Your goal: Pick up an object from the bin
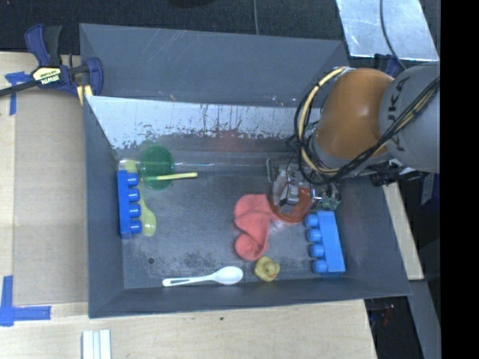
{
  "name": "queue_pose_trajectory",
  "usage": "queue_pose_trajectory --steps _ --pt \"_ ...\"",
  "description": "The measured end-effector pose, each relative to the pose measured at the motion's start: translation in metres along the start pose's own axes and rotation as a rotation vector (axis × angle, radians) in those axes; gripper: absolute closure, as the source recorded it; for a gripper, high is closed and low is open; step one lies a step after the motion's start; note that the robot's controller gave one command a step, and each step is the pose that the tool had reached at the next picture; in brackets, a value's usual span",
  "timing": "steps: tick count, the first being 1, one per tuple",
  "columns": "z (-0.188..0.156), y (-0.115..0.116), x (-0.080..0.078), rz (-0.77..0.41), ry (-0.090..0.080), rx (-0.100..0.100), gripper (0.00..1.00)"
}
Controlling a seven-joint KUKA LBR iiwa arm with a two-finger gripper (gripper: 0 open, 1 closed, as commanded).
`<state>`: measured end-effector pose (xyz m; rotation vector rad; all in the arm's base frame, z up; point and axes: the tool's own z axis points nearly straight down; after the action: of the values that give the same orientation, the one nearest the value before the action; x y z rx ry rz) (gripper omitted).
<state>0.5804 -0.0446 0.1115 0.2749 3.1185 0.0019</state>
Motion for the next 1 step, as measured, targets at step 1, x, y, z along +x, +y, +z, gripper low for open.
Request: queue_pose_trajectory --steps 1 --pt "0.009 0.0158 0.0208 0.02 -0.004 0.0 1.0"
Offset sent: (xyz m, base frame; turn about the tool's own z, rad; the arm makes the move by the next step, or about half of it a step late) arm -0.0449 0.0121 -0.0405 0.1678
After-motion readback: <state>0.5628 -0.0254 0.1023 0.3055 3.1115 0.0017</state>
